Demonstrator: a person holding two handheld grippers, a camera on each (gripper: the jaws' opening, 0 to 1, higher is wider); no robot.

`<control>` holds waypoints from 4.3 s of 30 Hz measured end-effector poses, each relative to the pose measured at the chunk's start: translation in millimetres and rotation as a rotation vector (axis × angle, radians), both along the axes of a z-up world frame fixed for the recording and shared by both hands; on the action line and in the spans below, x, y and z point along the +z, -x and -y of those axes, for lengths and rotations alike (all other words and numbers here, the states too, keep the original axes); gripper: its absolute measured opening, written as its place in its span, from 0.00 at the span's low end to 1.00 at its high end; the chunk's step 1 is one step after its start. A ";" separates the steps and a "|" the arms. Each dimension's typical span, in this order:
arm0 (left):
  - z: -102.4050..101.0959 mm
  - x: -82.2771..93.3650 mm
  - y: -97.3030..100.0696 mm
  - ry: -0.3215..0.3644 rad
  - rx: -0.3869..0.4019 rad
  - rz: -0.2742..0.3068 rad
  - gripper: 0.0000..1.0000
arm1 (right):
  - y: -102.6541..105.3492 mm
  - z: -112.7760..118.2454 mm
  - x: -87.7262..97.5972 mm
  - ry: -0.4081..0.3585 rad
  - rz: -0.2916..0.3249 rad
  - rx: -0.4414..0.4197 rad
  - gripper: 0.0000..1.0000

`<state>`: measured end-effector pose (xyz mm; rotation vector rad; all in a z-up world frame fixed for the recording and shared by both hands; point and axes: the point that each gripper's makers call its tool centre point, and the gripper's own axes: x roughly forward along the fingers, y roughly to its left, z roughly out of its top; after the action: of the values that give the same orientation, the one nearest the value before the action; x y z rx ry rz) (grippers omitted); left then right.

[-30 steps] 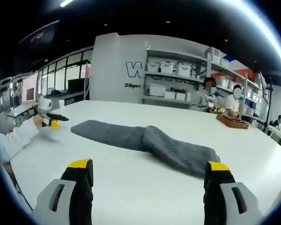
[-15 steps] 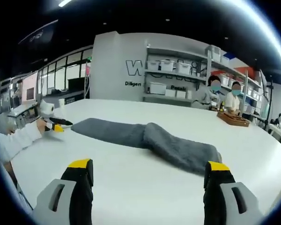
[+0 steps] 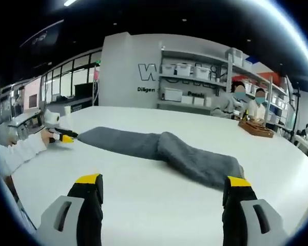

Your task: Open the folded towel by lifting each exposed corner and separating the folded layers until the towel lies flat within the target outline without major curled edges

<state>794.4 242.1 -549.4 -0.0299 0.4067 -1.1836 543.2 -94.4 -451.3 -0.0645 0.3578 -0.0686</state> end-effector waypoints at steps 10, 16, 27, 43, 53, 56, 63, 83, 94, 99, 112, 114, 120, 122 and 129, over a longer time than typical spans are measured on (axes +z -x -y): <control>-4.1 -4.2 -10.1 -0.042 0.003 0.034 0.24 | -2.4 1.2 1.9 0.008 -0.001 0.003 0.97; -3.3 -8.2 -14.1 -0.091 -0.018 0.072 0.07 | -3.3 0.0 -0.9 0.008 -0.006 0.006 0.96; -14.3 -4.8 -16.1 -0.139 -0.034 0.060 0.02 | -0.1 3.6 -0.6 0.006 -0.013 -0.002 0.95; -64.2 -4.4 -29.9 -0.216 0.055 -0.017 0.02 | -2.5 -3.6 -2.6 0.005 -0.024 0.008 0.94; -100.3 -5.2 -38.7 -0.172 0.133 -0.141 0.02 | -7.4 -7.8 -2.2 0.007 -0.028 0.023 0.94; -111.3 -5.7 -39.1 -0.182 0.159 -0.153 0.02 | -7.7 -9.4 -3.4 0.006 -0.030 0.026 0.94; -131.0 -11.3 -36.2 -0.167 0.192 -0.241 0.02 | -8.3 -9.4 -4.9 0.003 -0.036 0.025 0.94; -154.9 -14.0 -2.9 -0.235 0.164 -0.377 0.02 | -10.9 -16.9 -7.9 -0.001 -0.045 0.029 0.93; -161.2 -6.2 -7.8 -0.266 0.209 -0.351 0.24 | -12.7 -27.8 -10.0 -0.012 -0.047 0.048 0.94; -155.0 21.1 -5.0 -0.218 0.188 -0.288 0.29 | -14.2 -33.4 -10.2 -0.019 -0.042 0.060 0.94; -150.0 80.3 5.1 -0.274 0.170 -0.061 0.65 | -18.2 -46.4 -12.4 -0.027 -0.051 0.089 0.94; -149.1 88.4 7.4 -0.269 0.167 -0.039 0.71 | -17.8 -47.8 -13.2 -0.026 -0.058 0.087 0.95; -147.5 114.4 18.1 -0.256 0.162 0.032 0.89 | -17.7 -51.3 -12.0 -0.019 -0.065 0.088 0.95; -148.1 121.6 23.4 -0.259 0.161 0.058 0.94 | -18.3 -53.6 -11.9 -0.018 -0.067 0.094 0.96; -150.8 128.4 36.0 -0.293 0.141 0.090 1.00 | -21.8 -62.1 -11.6 -0.015 -0.074 0.117 0.97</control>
<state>758.5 392.9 -421.0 0.2442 0.4871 -0.9740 565.1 -32.3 -463.0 -0.0729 0.4277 0.0527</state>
